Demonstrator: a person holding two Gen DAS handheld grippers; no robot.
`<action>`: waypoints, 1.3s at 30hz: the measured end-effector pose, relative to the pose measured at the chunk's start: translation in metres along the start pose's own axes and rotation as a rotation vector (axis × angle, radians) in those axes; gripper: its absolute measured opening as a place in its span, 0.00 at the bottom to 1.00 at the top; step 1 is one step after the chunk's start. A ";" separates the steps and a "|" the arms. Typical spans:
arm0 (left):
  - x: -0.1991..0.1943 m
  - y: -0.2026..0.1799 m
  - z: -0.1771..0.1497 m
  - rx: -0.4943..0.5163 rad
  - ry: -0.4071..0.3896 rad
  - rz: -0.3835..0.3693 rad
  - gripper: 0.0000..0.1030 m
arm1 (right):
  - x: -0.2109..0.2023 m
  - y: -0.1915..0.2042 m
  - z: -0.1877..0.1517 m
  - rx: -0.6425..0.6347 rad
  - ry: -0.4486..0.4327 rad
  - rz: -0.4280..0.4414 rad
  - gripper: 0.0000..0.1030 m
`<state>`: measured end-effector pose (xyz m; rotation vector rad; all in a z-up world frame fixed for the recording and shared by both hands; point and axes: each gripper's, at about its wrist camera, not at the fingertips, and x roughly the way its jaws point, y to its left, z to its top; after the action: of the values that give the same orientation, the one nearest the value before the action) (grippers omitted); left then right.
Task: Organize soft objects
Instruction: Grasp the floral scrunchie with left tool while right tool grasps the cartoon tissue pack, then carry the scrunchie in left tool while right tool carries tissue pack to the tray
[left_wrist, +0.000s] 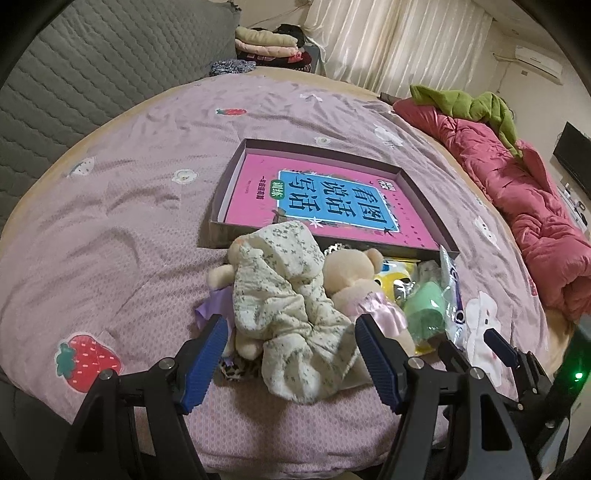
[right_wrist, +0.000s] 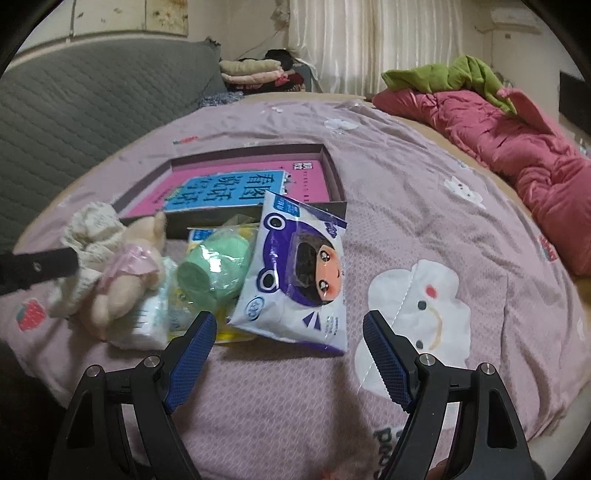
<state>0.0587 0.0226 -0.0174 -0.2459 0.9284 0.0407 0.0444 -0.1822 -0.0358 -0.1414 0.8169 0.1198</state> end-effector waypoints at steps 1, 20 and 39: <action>0.002 0.000 0.001 -0.002 0.003 0.000 0.69 | 0.003 -0.001 0.000 -0.004 0.000 -0.017 0.80; 0.031 0.005 0.032 0.031 0.022 0.048 0.43 | 0.036 -0.040 0.018 -0.014 -0.004 -0.092 0.57; 0.017 -0.001 0.045 0.016 -0.026 -0.097 0.10 | 0.016 -0.068 0.026 0.106 -0.061 0.056 0.23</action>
<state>0.1049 0.0311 -0.0050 -0.2746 0.8900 -0.0530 0.0849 -0.2436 -0.0252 -0.0145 0.7644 0.1330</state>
